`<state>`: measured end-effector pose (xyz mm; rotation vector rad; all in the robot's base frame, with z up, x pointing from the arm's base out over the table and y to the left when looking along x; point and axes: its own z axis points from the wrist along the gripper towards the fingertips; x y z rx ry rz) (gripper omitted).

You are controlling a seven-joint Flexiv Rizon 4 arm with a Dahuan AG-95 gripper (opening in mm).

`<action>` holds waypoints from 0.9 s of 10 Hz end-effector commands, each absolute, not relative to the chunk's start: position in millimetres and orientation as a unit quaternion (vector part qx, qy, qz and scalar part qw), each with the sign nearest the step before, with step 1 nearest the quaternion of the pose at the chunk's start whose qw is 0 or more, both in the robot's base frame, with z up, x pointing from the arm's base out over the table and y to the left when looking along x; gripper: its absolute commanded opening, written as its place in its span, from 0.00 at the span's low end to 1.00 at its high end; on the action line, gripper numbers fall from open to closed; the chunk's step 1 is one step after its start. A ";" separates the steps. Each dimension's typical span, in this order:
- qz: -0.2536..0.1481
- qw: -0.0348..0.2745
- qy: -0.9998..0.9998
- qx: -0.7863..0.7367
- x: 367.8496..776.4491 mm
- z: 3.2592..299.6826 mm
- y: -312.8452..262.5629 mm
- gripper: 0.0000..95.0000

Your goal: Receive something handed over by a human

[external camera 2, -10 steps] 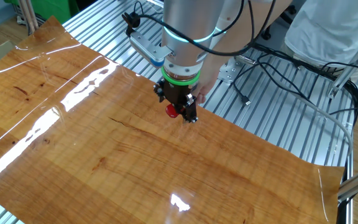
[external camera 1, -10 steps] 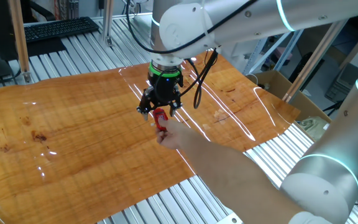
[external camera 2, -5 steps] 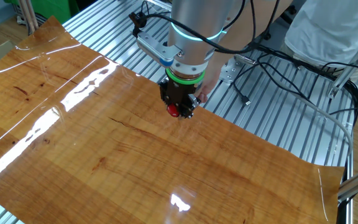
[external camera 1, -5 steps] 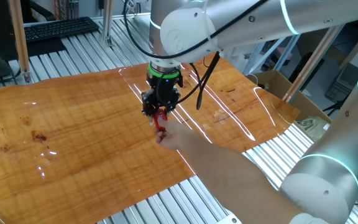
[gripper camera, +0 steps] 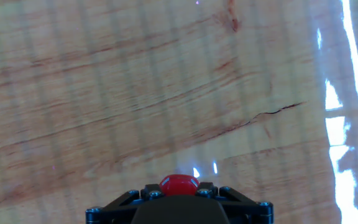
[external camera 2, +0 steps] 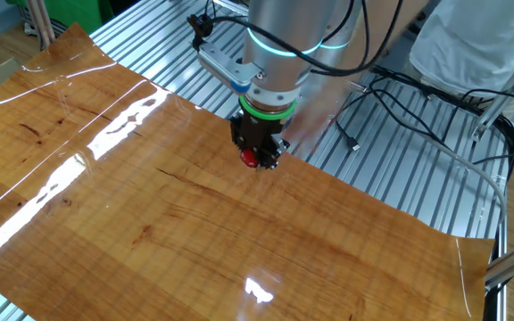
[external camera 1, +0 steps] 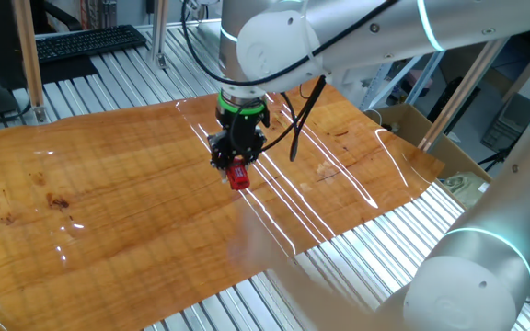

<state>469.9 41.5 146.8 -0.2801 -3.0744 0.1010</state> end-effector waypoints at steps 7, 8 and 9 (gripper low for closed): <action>0.023 0.030 -0.999 -0.018 540.6 128.7 26.0 0.00; 0.020 0.029 -0.999 -0.014 543.3 123.0 23.7 0.00; 0.019 0.029 -0.999 -0.007 545.3 115.8 21.8 0.00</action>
